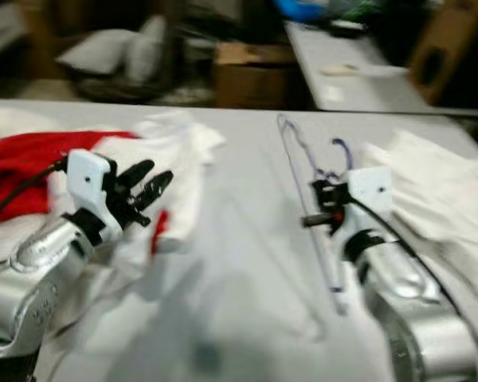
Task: Hang hanger
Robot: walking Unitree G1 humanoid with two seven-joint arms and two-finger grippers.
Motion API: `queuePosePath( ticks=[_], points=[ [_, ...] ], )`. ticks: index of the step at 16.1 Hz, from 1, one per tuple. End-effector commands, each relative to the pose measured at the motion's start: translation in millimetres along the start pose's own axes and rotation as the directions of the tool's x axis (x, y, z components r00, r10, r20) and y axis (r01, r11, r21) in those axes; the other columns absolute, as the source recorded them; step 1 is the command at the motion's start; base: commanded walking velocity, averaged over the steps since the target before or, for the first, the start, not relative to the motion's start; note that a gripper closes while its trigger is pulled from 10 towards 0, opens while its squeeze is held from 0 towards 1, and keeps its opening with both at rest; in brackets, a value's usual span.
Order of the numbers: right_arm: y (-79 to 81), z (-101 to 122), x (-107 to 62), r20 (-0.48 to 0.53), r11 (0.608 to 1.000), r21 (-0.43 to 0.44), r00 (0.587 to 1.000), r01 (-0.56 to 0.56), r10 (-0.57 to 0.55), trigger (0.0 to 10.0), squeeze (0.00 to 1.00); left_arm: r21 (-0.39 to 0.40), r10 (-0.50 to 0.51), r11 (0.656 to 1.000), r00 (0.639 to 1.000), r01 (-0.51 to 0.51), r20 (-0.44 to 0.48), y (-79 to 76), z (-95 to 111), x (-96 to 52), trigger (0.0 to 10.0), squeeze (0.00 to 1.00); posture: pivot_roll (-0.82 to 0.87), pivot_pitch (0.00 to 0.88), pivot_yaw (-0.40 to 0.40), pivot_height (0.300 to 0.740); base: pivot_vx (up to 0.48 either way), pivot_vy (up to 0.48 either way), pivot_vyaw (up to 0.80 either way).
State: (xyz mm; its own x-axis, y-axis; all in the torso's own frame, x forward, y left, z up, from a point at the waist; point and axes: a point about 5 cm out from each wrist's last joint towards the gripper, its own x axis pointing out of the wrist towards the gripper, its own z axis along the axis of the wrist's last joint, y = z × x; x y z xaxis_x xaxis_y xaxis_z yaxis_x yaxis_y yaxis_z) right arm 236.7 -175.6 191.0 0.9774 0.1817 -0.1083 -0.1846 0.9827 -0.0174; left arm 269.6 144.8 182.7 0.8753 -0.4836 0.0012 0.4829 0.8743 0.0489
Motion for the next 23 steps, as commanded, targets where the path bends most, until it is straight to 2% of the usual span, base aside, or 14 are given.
queuePosePath(
  ticks=[1,2,4,5,7,8,9,11,13,16,18,20,21,23],
  points=[
    [-1.5,3.4,-2.7,0.021,0.998,0.046,0.999,0.040,-0.041,10.0,0.00,0.027,0.005,1.000,1.000,-0.006,0.009,-2.5,0.8,-0.8,10.0,0.00,-0.02,0.000,-0.004,0.740,0.000,-0.405,-0.80],
    [-1.8,-0.8,-3.5,-0.003,0.988,0.127,0.996,0.093,-0.094,10.0,0.00,0.013,0.013,1.000,1.000,-0.013,0.010,-3.0,-1.4,-0.8,10.0,0.00,-0.03,0.000,-0.002,0.740,0.000,-0.405,-0.77],
    [-4.2,-2.3,-3.4,-0.020,0.980,0.145,0.991,0.137,-0.136,10.0,0.00,0.018,0.006,1.000,1.000,-0.006,0.006,-5.2,-4.0,4.0,10.0,0.00,-0.04,0.000,0.002,0.740,0.000,-0.405,-0.68],
    [-4.2,-1.2,-3.0,-0.017,0.982,0.134,0.991,0.135,-0.134,10.0,0.00,0.018,0.009,1.000,1.000,-0.010,0.013,-6.8,-4.6,6.1,10.0,0.00,-0.04,0.000,0.003,0.740,0.000,-0.405,-0.40],
    [-3.1,-4.8,-3.1,-0.033,0.991,0.041,0.991,0.131,-0.130,10.0,0.00,0.021,0.007,1.000,1.000,-0.008,0.014,-9.4,-6.5,6.8,10.0,0.00,-0.04,0.000,0.003,0.740,0.000,-0.401,0.00],
    [-2.3,-6.7,-3.4,-0.045,0.992,0.021,0.992,0.123,-0.122,10.0,0.00,0.020,0.008,1.000,1.000,-0.008,0.013,-9.4,-7.3,7.0,10.0,0.00,-0.04,0.000,0.005,0.740,0.000,-0.364,0.00],
    [-1.0,-9.3,-3.8,-0.073,0.994,0.002,0.991,0.114,-0.113,10.0,0.00,0.025,0.017,1.000,1.000,-0.017,0.010,-8.3,-9.1,7.9,10.0,0.00,-0.04,0.000,0.008,0.740,0.000,0.000,0.00],
    [-0.7,-7.0,-2.2,-0.068,0.995,-0.004,0.993,0.097,-0.097,10.0,0.00,0.000,0.040,0.999,0.999,-0.040,-0.008,-6.8,-10.8,10.3,10.0,0.00,-0.04,0.000,0.010,0.740,0.000,0.000,0.00],
    [-0.5,-5.4,-1.4,-0.063,0.997,-0.037,0.996,0.068,-0.070,10.0,0.00,0.008,0.041,0.999,0.999,-0.041,-0.014,-6.7,-12.5,10.6,10.0,0.00,-0.04,0.000,0.012,0.740,0.000,0.000,0.00],
    [-6.4,-2.8,1.2,-0.060,0.993,-0.107,0.997,0.047,-0.054,10.0,0.00,0.005,0.049,0.999,0.998,-0.049,-0.033,-5.9,-16.0,9.9,10.0,0.00,-0.04,0.000,0.014,0.740,0.000,0.000,0.00],
    [-23.8,1.9,9.4,-0.060,0.984,-0.170,0.996,0.049,-0.060,10.0,0.00,-0.006,0.056,0.998,0.998,-0.057,-0.042,-4.2,-17.1,9.9,10.0,0.00,-0.04,0.000,0.014,0.740,0.000,0.000,0.00],
    [-45.2,2.1,25.6,-0.110,0.954,-0.301,0.993,0.003,-0.038,10.0,0.00,0.003,0.045,0.999,0.998,-0.045,-0.047,-3.1,-17.2,8.6,10.0,0.00,-0.04,0.000,0.016,0.740,0.000,0.000,0.00],
    [-52.5,3.6,31.6,-0.124,0.944,-0.330,0.992,-0.005,-0.038,10.0,0.00,0.006,0.039,0.999,0.998,-0.039,-0.047,-2.6,-16.8,8.3,10.0,0.00,-0.03,0.000,0.014,0.740,0.000,0.000,0.00],
    [-86.0,12.7,60.6,-0.170,0.886,-0.459,0.985,-0.066,-0.015,10.0,0.00,0.029,0.014,0.999,0.998,-0.013,-0.055,3.3,-14.5,5.9,10.0,0.00,-0.02,0.000,0.005,0.740,0.000,0.000,0.00]
  ],
)
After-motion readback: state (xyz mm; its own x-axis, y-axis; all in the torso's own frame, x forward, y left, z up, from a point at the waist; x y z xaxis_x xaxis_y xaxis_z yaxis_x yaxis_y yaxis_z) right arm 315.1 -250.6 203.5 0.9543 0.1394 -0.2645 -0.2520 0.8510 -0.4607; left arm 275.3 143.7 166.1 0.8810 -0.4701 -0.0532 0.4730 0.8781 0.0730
